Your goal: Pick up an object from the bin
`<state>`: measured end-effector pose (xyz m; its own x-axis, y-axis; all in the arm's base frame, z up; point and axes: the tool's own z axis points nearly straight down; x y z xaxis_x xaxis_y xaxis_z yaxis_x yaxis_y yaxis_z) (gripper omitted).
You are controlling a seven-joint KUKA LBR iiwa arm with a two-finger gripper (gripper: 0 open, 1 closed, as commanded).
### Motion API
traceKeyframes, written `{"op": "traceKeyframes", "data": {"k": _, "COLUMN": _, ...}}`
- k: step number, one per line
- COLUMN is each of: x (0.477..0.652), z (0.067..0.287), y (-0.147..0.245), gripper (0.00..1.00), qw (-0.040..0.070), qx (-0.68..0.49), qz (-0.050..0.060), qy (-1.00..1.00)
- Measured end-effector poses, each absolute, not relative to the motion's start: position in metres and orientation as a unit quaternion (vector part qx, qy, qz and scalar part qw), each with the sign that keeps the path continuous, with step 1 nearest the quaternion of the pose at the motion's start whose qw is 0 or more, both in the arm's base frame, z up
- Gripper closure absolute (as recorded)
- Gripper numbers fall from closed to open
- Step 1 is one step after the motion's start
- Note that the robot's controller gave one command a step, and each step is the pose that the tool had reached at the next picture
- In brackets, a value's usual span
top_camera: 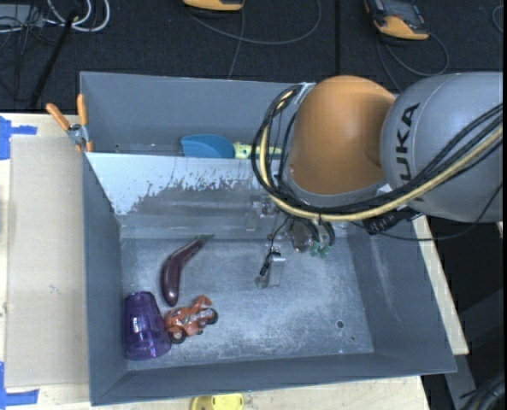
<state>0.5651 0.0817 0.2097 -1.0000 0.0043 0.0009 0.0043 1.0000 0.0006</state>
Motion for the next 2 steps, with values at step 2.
{"op": "traceKeyframes", "data": {"k": 2, "x": 0.577, "z": 0.168, "y": 0.1, "gripper": 0.0, "qw": -0.004, "qx": 0.005, "qz": 0.0, "qy": -1.0}}
